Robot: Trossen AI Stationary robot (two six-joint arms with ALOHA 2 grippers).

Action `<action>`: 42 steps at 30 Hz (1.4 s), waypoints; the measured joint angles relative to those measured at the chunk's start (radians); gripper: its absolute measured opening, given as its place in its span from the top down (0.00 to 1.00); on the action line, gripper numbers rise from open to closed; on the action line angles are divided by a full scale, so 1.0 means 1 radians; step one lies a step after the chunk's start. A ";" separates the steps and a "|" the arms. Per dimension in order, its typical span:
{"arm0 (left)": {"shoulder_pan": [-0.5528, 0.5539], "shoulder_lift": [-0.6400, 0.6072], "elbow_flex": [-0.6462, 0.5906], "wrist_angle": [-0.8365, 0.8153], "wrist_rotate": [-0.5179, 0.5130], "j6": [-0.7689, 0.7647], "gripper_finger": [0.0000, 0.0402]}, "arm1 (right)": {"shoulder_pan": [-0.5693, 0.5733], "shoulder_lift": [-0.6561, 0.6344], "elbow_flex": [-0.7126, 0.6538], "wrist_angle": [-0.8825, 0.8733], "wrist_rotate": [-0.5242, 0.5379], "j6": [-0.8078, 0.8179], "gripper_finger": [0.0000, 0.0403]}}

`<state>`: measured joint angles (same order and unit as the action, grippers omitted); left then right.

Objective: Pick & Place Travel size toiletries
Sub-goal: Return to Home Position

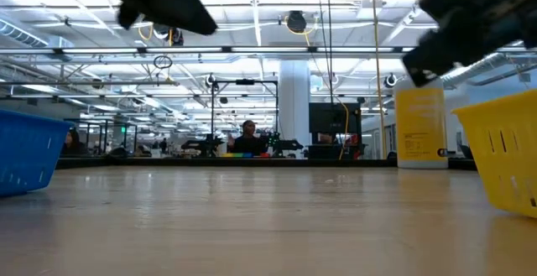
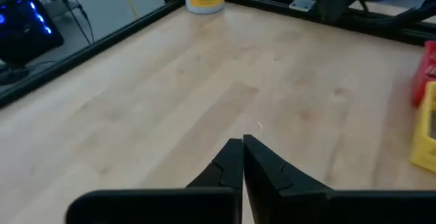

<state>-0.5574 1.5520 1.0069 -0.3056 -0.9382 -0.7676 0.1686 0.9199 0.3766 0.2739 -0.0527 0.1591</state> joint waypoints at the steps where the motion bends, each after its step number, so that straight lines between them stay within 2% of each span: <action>1: 0.026 0.000 0.000 0.025 0.022 0.044 0.99 | 0.000 -0.083 -0.043 -0.012 0.000 0.017 1.00; 5: 0.140 0.000 0.000 0.113 0.133 0.210 0.99 | -0.006 -0.380 -0.167 -0.100 0.000 0.066 1.00; 8: 0.230 0.000 -0.014 0.244 0.248 0.363 0.99 | -0.015 -0.555 -0.203 -0.215 0.001 0.068 1.00; 13: 0.392 0.000 -0.100 0.558 0.568 0.579 0.98 | -0.026 -0.770 -0.216 -0.366 -0.001 0.029 1.00; 17: 0.507 0.000 -0.175 0.718 0.699 0.630 0.99 | -0.026 -0.907 -0.217 -0.435 -0.003 0.008 1.00; 25: 0.651 -0.014 -0.305 0.878 0.930 0.668 0.98 | -0.025 -0.918 -0.258 -0.402 -0.081 -0.025 1.00; 30: 0.685 -0.016 -0.330 0.968 1.044 0.691 0.98 | -0.025 -0.888 -0.310 -0.332 -0.077 0.063 1.00; 36: 0.666 -0.016 -0.328 1.064 1.047 0.578 0.94 | -0.025 -0.864 -0.359 -0.183 -0.081 0.064 1.00; 42: 0.666 -0.016 -0.328 1.094 1.043 0.522 0.94 | -0.025 -0.863 -0.357 -0.180 -0.081 0.064 1.00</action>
<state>0.1081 1.5363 0.6785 0.7883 0.1049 -0.2456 0.1436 0.0574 0.0193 0.0935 -0.1337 0.2234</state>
